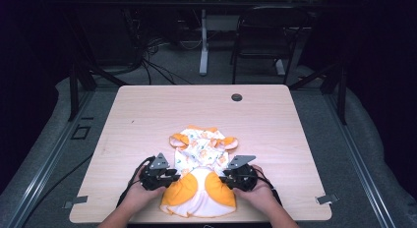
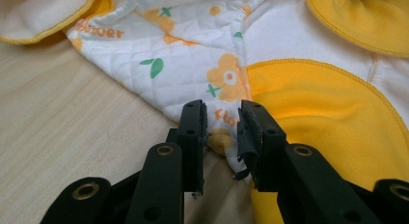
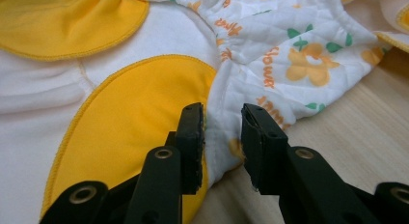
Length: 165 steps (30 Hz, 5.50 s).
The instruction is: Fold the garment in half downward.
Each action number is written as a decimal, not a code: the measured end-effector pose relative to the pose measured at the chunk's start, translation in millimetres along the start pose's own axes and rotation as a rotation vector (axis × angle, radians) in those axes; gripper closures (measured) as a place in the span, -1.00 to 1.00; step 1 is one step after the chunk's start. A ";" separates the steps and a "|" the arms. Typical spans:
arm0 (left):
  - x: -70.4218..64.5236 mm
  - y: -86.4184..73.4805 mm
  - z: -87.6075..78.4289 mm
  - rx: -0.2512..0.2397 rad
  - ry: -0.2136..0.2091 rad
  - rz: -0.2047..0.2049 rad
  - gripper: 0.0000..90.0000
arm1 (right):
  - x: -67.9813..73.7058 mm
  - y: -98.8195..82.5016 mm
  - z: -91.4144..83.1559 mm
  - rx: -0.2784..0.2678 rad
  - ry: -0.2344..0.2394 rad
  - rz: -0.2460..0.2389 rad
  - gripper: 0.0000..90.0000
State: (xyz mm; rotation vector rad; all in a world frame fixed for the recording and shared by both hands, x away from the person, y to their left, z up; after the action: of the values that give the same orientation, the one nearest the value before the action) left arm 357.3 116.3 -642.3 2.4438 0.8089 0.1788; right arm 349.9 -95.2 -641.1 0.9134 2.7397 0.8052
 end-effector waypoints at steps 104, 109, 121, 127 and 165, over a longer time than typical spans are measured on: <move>118.6 104.4 50.2 0.155 0.067 -0.049 0.94 | -120.2 103.1 47.8 0.258 -0.077 0.001 0.91; 115.7 106.5 43.3 0.148 0.077 -0.021 0.96 | -119.0 107.7 35.7 0.219 -0.070 -0.009 0.91; 115.0 118.4 10.3 0.051 0.090 -0.013 0.96 | -116.4 117.5 5.5 0.136 -0.063 -0.020 0.91; 114.0 125.5 -4.4 0.012 0.097 -0.004 0.96 | -114.1 124.1 -7.3 0.084 -0.056 -0.005 0.92; 113.7 159.8 -62.3 -0.084 0.197 0.076 0.97 | -112.8 164.0 -58.5 -0.004 -0.208 -0.116 0.91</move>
State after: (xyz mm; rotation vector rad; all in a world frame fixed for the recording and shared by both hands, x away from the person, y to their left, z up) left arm 513.1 105.4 -508.4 2.4054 0.7749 0.4791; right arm 508.0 -77.9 -508.0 0.7807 2.5823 0.6548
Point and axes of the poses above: each handheld gripper's, and its own axes: z roughly forward along the jaws, y roughly out of its top, x roughly to its left, the point moved 9 cm from there along z, roughly forward along the jaws, and after that the axes turned 11 degrees about x, right-handed, at the moved point
